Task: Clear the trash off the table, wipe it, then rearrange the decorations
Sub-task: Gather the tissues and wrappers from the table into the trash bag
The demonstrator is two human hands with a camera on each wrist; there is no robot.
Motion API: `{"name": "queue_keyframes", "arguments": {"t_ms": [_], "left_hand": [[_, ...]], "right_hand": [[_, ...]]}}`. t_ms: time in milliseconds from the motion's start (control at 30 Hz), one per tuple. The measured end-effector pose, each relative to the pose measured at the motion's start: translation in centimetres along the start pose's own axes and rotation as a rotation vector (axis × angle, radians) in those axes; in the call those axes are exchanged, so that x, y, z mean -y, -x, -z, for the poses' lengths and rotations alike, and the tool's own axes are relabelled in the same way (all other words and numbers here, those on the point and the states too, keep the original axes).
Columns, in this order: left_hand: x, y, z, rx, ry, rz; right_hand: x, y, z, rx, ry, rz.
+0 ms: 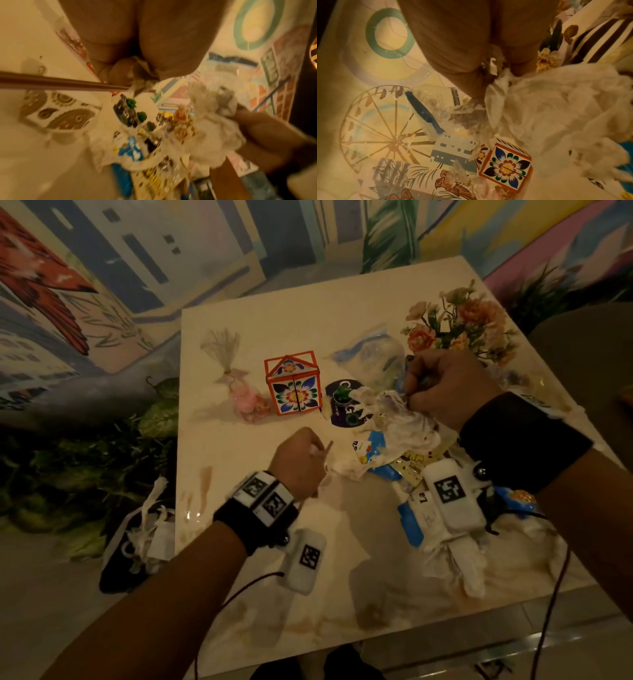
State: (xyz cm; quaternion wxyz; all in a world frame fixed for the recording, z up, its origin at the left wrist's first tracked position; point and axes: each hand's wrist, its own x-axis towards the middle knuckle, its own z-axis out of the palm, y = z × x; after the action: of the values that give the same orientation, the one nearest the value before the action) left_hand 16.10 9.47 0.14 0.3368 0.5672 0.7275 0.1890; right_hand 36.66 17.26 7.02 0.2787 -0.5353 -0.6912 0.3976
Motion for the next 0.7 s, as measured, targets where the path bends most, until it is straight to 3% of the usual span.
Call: {"name": "queue_keyframes", "arguments": {"t_ms": [167, 333, 700], "left_hand": [[0.8, -0.9, 4.6, -0.073, 0.171, 0.044], [4.6, -1.1, 9.5, -0.188, 0.226, 0.124], [17.3, 1.8, 19.0, -0.280, -0.012, 0.309]], "right_hand": [[1.9, -0.1, -0.7, 0.027, 0.027, 0.057], [3.8, -0.3, -3.0, 0.086, 0.013, 0.104], [10.2, -1.0, -14.8, 0.274, -0.039, 0.164]]}}
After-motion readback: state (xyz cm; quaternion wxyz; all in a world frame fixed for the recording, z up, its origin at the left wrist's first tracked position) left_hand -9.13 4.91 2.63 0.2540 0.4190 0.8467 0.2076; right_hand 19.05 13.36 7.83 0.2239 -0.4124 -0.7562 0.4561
